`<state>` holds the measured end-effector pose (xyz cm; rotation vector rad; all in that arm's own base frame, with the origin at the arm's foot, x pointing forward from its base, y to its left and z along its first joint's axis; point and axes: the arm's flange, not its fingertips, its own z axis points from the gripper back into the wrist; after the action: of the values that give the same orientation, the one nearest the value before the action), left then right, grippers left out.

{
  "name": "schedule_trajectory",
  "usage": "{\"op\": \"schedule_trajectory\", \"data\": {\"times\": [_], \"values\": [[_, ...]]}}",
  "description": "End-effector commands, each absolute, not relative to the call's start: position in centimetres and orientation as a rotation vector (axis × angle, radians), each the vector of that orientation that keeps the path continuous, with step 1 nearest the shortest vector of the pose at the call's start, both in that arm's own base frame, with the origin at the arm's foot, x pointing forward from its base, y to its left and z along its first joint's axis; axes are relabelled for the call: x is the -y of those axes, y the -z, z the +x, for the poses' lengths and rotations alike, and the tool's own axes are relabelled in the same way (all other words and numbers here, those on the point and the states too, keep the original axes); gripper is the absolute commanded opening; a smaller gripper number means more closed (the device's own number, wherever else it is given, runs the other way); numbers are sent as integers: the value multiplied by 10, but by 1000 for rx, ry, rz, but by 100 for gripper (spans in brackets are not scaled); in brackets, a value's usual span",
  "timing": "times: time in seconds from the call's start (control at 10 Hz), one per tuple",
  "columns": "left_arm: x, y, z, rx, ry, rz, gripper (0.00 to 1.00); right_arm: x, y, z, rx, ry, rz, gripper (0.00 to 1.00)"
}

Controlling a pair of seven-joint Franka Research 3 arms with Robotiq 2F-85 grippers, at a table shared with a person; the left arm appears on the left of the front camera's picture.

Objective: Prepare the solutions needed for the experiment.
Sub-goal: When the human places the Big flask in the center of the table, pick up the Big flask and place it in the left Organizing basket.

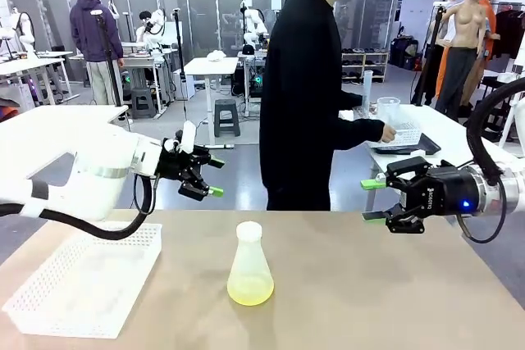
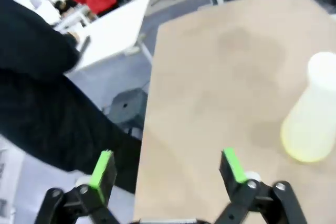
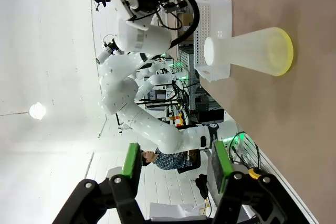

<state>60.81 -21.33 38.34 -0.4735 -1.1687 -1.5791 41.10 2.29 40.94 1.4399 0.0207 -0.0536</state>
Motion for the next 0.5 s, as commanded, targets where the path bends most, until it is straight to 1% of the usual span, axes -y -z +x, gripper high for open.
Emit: {"op": "schedule_trajectory", "data": {"times": [0.0,0.1,0.3,0.4], "values": [[227,-376,624,1096,1500,-682,100,-23,-411,411,-17,49,1447,68],[213,-383,608,1169,1579,-473,100,-23,-411,411,-17,49,1447,68],[213,-383,608,1169,1579,-473,100,-23,-411,411,-17,49,1447,68],[208,-376,613,1144,1579,-502,100,-23,-411,411,-17,49,1447,68]]}}
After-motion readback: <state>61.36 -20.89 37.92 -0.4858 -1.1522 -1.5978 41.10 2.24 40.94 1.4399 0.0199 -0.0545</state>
